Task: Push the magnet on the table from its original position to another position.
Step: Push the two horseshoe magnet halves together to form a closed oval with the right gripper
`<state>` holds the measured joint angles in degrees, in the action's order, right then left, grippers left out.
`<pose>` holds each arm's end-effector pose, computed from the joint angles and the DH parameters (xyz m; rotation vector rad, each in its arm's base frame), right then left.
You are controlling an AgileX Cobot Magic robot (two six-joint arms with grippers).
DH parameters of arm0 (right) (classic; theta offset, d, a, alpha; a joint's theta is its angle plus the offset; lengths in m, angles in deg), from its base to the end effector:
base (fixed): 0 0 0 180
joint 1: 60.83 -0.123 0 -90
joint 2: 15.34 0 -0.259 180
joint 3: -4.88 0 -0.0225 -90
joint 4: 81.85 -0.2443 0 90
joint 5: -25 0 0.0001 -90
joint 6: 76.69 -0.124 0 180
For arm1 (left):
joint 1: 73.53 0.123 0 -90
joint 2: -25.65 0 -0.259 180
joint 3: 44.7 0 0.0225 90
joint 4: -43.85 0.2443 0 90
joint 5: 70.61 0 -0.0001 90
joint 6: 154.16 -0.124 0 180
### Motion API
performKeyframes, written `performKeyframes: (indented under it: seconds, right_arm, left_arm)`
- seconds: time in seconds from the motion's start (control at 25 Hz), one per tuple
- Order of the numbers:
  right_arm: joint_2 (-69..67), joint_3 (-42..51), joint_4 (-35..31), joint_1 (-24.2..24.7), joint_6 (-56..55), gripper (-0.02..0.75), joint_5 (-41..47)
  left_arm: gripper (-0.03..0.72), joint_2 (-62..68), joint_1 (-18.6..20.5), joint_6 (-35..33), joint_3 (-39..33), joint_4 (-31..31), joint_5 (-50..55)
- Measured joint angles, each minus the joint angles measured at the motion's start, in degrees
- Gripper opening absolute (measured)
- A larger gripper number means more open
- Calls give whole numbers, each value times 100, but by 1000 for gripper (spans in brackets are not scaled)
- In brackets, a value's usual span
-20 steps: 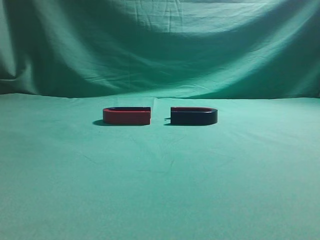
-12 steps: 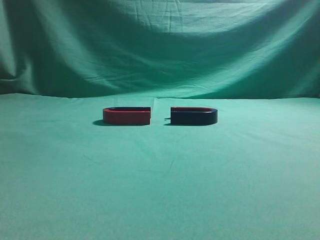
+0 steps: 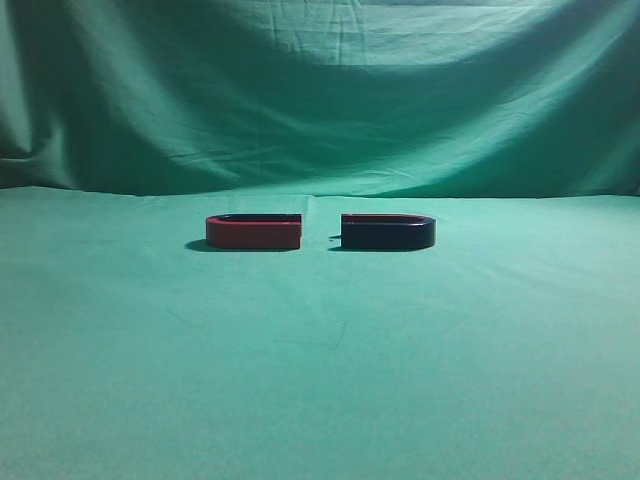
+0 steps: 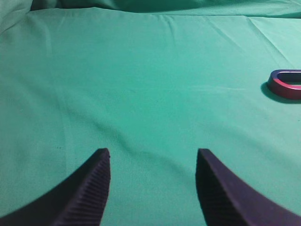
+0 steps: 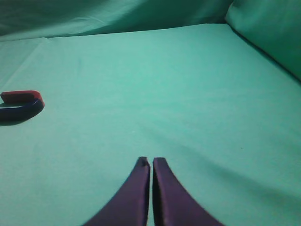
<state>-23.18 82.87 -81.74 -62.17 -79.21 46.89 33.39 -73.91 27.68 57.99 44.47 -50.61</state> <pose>0.1035 0.0023 0.1607 0.0182 1.8802 0.0444 0.1045 -0.0002 0.1691 -0.0166 1.8334 -0.0167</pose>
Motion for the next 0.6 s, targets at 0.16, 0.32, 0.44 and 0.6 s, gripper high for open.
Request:
performKeyframes:
  seconds: [0.16,0.32,0.44,0.6]
  right_arm:
    - [0,0,-17,0,-25,0,-114]
    - [0,13,-706,0,-387,0,-1220]
    - [0,13,-1123,0,-493,0,-2400]
    - [0,-434,-1166,0,-355,0,-2349]
  left_arm:
    - [372,0,0,0,0,0,0]
    - [372,0,0,0,0,0,0]
    - [372,0,0,0,0,0,0]
    - [372,0,0,0,0,0,0]
